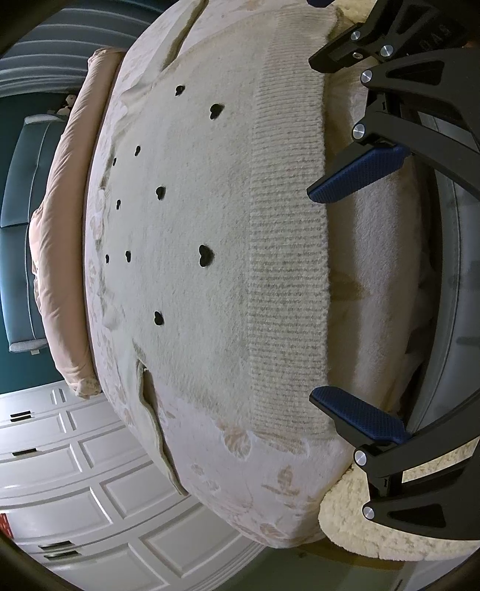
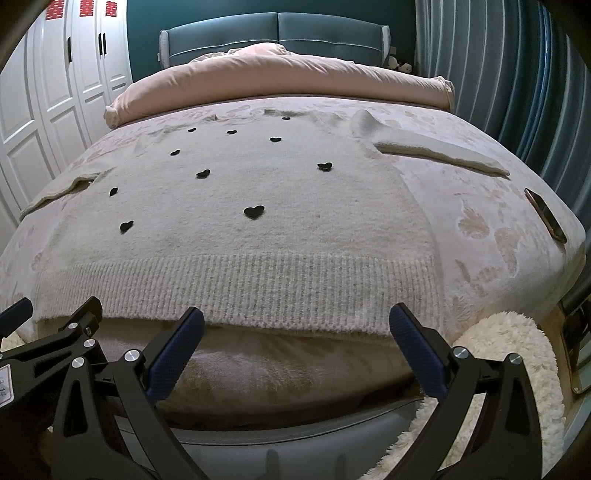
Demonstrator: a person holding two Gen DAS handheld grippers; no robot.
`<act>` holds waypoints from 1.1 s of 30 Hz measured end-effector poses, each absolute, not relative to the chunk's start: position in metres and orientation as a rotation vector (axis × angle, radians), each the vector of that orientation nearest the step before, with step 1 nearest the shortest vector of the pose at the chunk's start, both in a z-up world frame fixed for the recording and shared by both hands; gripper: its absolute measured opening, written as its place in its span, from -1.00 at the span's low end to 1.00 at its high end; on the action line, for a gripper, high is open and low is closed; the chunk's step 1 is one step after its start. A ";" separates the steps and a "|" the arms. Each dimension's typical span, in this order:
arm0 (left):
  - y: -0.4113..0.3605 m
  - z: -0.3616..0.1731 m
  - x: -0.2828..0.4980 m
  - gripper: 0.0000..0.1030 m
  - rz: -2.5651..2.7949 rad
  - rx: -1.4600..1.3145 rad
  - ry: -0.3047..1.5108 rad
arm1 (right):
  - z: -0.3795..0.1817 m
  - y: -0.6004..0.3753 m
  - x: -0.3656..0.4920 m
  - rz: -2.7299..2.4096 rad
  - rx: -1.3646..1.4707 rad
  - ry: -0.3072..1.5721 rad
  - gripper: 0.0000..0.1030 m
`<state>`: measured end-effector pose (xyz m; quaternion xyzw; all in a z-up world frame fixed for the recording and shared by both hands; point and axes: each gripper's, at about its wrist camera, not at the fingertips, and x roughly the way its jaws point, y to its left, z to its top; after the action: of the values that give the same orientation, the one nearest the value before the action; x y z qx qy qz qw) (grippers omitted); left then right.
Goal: Fold small clothes
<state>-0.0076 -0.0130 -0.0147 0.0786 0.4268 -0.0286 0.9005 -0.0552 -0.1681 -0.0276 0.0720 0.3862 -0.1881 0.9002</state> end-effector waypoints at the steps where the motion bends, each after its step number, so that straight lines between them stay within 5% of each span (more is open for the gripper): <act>1: -0.013 -0.015 -0.008 0.89 -0.058 0.162 0.884 | -0.028 -0.168 -0.055 -0.389 0.148 0.800 0.90; 33: -0.007 -0.017 -0.006 0.87 -0.050 0.154 0.892 | -0.031 -0.163 -0.054 -0.383 0.136 0.803 0.90</act>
<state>-0.0058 -0.0068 -0.0173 0.0744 0.4308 -0.0240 0.8991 -0.0539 -0.1632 -0.0306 0.0658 0.3880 -0.1849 0.9005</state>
